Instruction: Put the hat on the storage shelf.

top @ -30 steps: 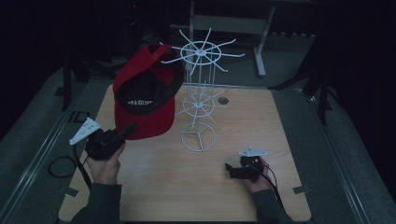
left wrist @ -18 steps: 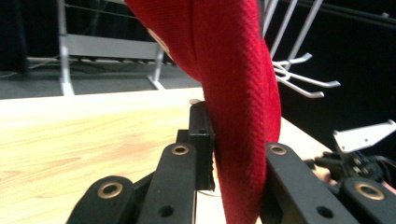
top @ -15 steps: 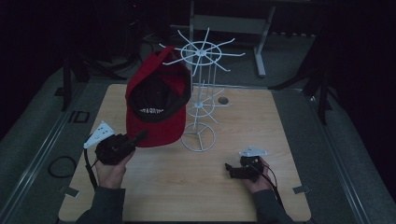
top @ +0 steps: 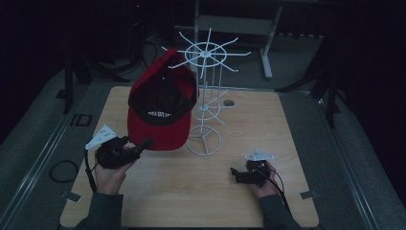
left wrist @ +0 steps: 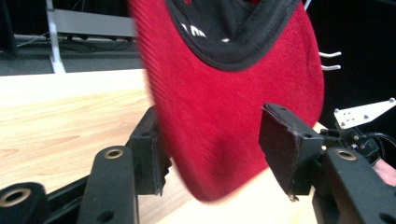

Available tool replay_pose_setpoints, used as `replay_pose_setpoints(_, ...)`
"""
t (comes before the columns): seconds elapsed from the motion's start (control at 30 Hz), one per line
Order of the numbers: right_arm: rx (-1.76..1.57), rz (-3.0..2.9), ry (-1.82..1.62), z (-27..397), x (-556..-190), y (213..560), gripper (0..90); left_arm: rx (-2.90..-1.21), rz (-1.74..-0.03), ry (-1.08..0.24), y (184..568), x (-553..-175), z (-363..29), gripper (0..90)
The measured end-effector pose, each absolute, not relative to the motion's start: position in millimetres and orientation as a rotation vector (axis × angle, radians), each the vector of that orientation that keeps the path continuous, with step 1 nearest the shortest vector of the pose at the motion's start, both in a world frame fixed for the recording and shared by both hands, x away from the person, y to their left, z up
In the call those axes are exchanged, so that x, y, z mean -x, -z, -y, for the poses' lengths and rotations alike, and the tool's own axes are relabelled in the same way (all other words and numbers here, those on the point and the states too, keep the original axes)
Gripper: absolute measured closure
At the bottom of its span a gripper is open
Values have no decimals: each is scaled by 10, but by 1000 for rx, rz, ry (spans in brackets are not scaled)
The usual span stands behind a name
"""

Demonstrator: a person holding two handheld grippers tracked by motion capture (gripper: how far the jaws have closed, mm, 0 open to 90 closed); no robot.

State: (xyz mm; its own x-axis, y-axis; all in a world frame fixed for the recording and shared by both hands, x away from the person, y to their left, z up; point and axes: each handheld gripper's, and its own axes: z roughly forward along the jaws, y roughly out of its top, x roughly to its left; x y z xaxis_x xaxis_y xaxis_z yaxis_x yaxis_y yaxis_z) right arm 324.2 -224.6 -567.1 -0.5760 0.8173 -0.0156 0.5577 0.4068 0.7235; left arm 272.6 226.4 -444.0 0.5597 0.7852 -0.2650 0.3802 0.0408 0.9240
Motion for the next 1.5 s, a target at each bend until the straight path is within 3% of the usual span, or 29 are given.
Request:
replay_pose_setpoints(0.63,-1187,-2301,-974,2244,-3240,5671,147,-1498,-1052,-491,4375,-2630,-2460,302)
replay_pose_setpoints(1.5,-1189,-2301,-973,2244,-3239,5671,147,-1415,-1128,-521,4499,-2602,-2654,304)
